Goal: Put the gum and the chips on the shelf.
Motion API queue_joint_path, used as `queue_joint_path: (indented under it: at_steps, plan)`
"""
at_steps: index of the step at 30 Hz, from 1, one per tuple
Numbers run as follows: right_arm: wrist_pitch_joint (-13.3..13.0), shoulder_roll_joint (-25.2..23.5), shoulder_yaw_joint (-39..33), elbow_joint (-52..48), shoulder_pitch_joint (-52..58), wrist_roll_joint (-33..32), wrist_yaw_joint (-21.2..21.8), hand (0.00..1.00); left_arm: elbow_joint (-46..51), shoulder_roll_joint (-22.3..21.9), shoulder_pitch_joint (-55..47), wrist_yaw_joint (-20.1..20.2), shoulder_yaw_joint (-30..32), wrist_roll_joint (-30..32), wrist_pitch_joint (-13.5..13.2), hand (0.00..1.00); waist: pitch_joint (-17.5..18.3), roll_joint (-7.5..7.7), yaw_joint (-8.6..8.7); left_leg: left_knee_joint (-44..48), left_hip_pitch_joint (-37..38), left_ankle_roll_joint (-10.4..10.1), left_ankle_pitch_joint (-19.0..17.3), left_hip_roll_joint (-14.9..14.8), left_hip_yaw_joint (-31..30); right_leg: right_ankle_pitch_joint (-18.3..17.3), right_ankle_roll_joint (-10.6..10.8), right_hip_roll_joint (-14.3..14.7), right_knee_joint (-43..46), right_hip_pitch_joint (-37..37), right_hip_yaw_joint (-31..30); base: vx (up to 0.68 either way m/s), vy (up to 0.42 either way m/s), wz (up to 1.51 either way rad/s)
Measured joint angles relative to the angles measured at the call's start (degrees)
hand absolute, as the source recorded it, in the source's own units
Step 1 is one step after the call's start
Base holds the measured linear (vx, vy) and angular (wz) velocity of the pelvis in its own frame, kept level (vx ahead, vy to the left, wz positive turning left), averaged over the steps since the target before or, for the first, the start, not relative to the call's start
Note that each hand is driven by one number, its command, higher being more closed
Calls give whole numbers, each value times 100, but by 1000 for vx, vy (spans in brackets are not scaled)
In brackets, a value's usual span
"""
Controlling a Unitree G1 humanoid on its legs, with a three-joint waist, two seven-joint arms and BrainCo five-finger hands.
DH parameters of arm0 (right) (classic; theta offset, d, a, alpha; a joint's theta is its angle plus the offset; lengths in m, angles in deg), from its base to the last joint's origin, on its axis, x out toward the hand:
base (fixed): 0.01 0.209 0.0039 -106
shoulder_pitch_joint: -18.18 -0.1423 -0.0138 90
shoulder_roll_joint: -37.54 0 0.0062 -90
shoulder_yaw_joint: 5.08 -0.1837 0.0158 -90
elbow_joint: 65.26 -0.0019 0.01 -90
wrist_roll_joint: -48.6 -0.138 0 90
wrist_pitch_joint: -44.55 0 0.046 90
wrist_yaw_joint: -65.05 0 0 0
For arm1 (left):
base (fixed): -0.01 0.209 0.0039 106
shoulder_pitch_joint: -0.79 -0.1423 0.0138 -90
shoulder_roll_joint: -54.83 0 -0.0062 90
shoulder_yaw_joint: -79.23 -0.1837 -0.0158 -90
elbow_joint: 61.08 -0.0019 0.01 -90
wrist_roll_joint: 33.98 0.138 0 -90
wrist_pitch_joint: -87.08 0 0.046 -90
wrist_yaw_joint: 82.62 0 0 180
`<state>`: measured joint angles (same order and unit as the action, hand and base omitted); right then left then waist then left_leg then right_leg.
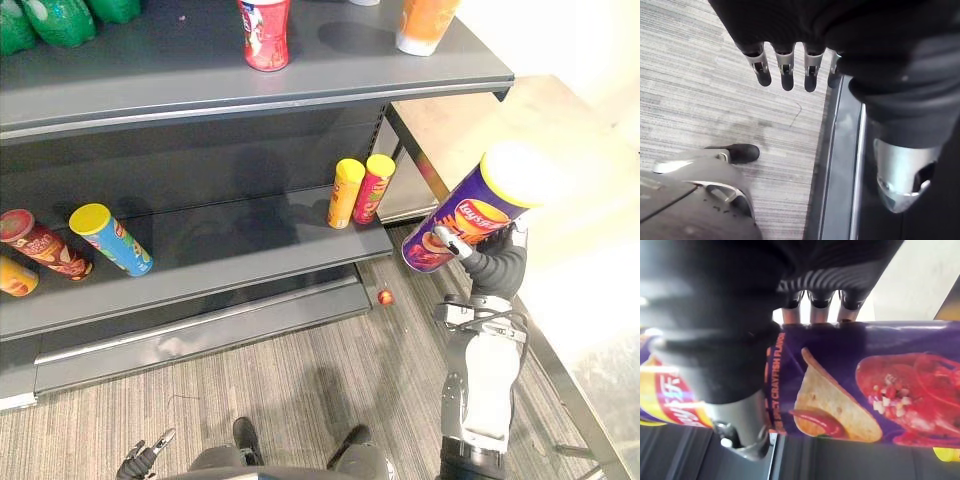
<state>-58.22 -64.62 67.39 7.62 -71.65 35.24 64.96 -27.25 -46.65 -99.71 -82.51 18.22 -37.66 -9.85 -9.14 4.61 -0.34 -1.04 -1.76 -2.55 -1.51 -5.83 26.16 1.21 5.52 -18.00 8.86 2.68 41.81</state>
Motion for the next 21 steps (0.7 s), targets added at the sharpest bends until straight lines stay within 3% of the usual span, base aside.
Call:
queue_joint_path:
  at_steps: [3,7,11,12,13,14,15,16,19,21]
  plan:
    - [-1,0,158,6,-12,0,-3,100,41,-22,12,16,6,-4,-4,0,-3,7,-17,-24,-18,-26,39,-63,-21,64,2,42,-33,-9,2,53,-56,5]
    - [2,23,781,16,-105,27,2,100,236,-25,75,17,-208,-65,-9,0,-51,-7,-205,1204,-614,43,-508,-403,-155,347,-24,177,-199,-102,13,14,25,16]
    - [1,27,1334,14,-313,300,99,100,213,-24,135,6,-334,-75,-11,0,-154,-65,-293,1176,-568,157,-767,-228,-414,383,-2,-145,402,-157,-18,-15,135,41]
    - [2,41,1437,14,-307,440,107,100,209,-18,135,-16,-419,-118,-11,0,-198,-139,-289,1022,-407,230,-735,-107,-610,504,-209,-352,1032,40,-514,89,213,63]
    - [0,67,1541,17,-316,459,114,100,195,17,128,-56,-566,-259,-16,0,-266,-301,-289,911,-297,267,-637,-91,-782,406,-414,-263,1606,496,-1633,94,213,65]
    - [-3,65,1600,15,-316,459,123,100,179,29,127,-100,-640,-285,-20,0,-278,-372,-282,878,-302,292,-611,-105,-893,171,-248,-53,1634,630,-2221,86,170,78]
    - [-4,59,1717,13,-313,462,151,100,140,130,143,-151,-659,-289,-39,0,-260,-349,-229,711,-274,344,-476,-47,-1041,-73,-108,297,1489,780,-3097,111,104,100]
    - [-4,50,1864,3,-311,462,162,100,94,227,148,-199,-647,-290,-38,0,-256,-266,-163,528,-204,361,-341,97,-1232,-185,-48,448,1264,808,-3568,128,68,105]
    - [-4,-36,2181,-3,-242,462,220,100,-54,288,177,-233,-616,-289,-39,0,-178,-94,-153,432,-110,345,-296,360,-1483,-203,-13,528,767,762,-3656,138,-26,90]
    - [-4,-122,2364,-4,-208,462,285,100,-100,241,183,-228,-596,-289,-39,0,-109,15,-174,438,-86,272,-334,445,-1602,13,138,570,161,605,-3519,119,-106,45]
